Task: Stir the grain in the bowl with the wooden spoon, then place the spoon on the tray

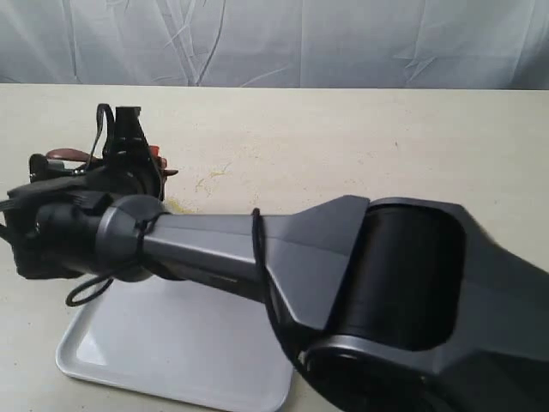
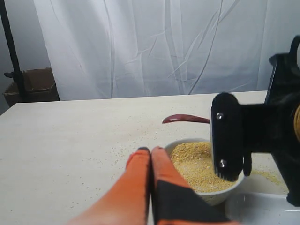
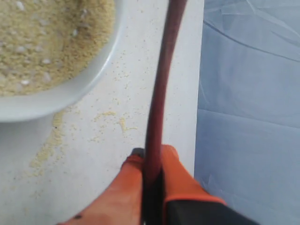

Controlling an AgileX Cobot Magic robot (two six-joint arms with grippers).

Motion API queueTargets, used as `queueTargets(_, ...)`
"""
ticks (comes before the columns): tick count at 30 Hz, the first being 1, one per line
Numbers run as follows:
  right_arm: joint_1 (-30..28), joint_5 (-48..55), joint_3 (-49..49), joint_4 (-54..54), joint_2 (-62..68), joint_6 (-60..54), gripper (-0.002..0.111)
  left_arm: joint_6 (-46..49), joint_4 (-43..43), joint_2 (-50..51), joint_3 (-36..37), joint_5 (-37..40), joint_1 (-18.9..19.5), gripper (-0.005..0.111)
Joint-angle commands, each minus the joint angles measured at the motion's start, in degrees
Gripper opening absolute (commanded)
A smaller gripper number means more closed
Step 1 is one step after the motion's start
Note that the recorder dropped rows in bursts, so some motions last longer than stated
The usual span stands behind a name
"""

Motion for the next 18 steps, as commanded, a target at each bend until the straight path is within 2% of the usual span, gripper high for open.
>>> queueTargets(1,-0.8,-1.3,-0.1,11.9,-5.9,-11.3,-0.001,-0.1,-0.3,-0.3,0.2,-0.6,0.0,0.000)
queueTargets(4,-2.7,-3.3,-0.1,25.9,-9.5,-22.9,-0.001,-0.1,-0.3,-0.3,0.2,-0.6,0.0,0.000)
queueTargets(8,-8.0,-4.1,-0.1,44.3,-13.2,-34.5,-0.001,-0.1,-0.3,-0.3,0.2,-0.6,0.0,0.000)
queueTargets(12,-15.3,-4.2,-0.1,65.3,-13.8,-40.0,-0.001,-0.1,-0.3,-0.3,0.2,-0.6,0.0,0.000)
queueTargets(16,-23.7,-1.9,-0.1,91.0,-11.3,-42.9,-0.001,-0.1,-0.3,-0.3,0.2,-0.6,0.0,0.000)
queueTargets(18,-26.4,-0.5,-0.1,98.4,-9.7,-42.9,-0.001,-0.1,-0.3,-0.3,0.2,-0.6,0.0,0.000)
